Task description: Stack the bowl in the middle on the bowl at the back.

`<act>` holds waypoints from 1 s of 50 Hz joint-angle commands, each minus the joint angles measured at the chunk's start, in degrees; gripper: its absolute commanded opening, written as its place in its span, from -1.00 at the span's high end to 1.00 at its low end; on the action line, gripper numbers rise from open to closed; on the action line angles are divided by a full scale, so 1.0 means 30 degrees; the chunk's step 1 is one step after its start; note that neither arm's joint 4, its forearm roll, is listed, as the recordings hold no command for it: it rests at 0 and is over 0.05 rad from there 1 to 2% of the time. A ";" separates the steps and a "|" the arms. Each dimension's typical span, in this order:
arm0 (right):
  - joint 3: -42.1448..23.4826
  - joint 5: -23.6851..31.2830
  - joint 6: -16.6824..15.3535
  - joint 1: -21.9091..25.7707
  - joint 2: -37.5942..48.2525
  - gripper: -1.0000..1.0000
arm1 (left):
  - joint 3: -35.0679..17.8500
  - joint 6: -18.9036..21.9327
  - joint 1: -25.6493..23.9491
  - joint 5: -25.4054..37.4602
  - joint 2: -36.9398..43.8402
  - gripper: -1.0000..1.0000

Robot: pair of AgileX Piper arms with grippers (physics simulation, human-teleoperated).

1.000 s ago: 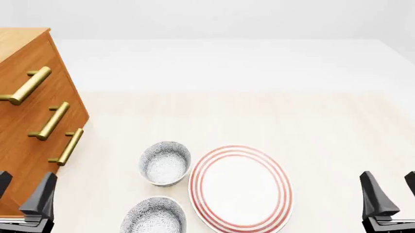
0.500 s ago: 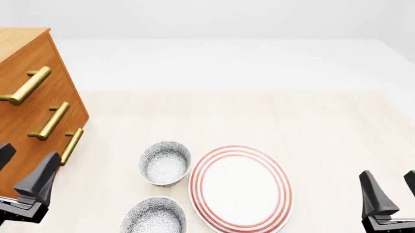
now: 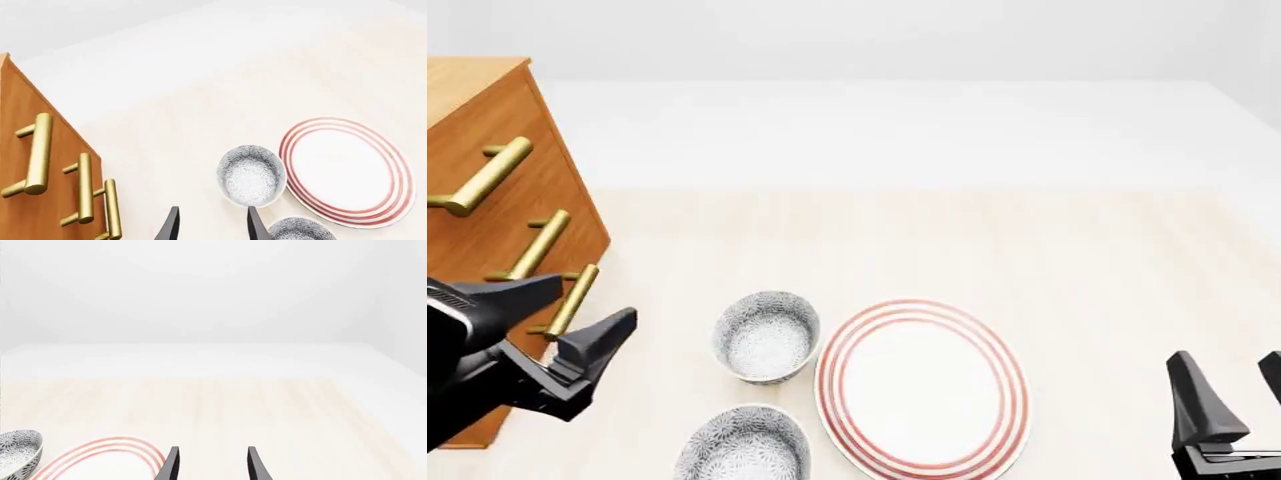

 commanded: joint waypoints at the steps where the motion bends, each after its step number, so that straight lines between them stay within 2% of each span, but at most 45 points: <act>1: 0.0001 -0.0031 0.0065 0.0071 0.0009 -1.00 | -0.2182 -0.1169 -0.1761 0.3844 0.1789 -1.00; 3: 0.0001 -0.0036 0.0075 0.0079 0.0007 -1.00 | -0.2260 -0.0922 -0.1851 0.4148 0.1725 -1.00; 5: 0.0004 -0.0077 0.0061 0.0096 0.0042 -1.00 | -0.2706 -0.1631 -0.1812 0.4730 0.1769 -1.00; 6: 0.0004 -0.0078 0.0057 0.0103 0.0042 -1.00 | -0.2634 -0.0995 -0.1867 0.4943 0.2151 -1.00; 7: 0.0004 -0.0076 0.0053 0.0107 0.0040 -1.00 | -0.2806 -0.1826 -0.2151 0.5163 0.1928 -1.00; 9: 0.0000 -0.0046 0.0048 0.0110 0.0011 -1.00 | -0.2992 -0.2263 -0.2443 0.5705 0.1959 -1.00; 10: -0.0004 -0.0023 0.0052 0.0106 -0.0007 -1.00 | -0.3051 -0.1859 -0.2338 0.5918 0.1860 -1.00; 15: -0.0016 0.0063 0.0074 0.0114 -0.0116 -1.00 | -0.3154 -0.2476 -0.3156 0.7008 0.1587 -1.00; 22: -0.0014 0.0065 0.0108 0.0133 -0.0124 -1.00 | -0.3036 -0.4661 -0.4470 0.8902 0.1186 -1.00; 25: -0.0028 0.0099 0.0105 0.0139 -0.0163 -1.00 | -0.3166 -0.4807 -0.4656 0.9477 0.0798 -1.00; 29: -0.0046 0.0171 0.0076 0.0132 -0.0242 -1.00 | -0.3210 -0.4702 -0.4694 0.9811 0.0487 -1.00; 38: -0.0071 0.0220 0.0101 0.0096 -0.0339 -1.00 | -0.2521 -0.5526 -0.4909 1.0182 -0.0135 -1.00; 50: -0.0115 0.0226 0.0166 0.0053 -0.0397 -1.00 | -0.0732 -0.5998 -0.4527 0.8544 0.0292 -1.00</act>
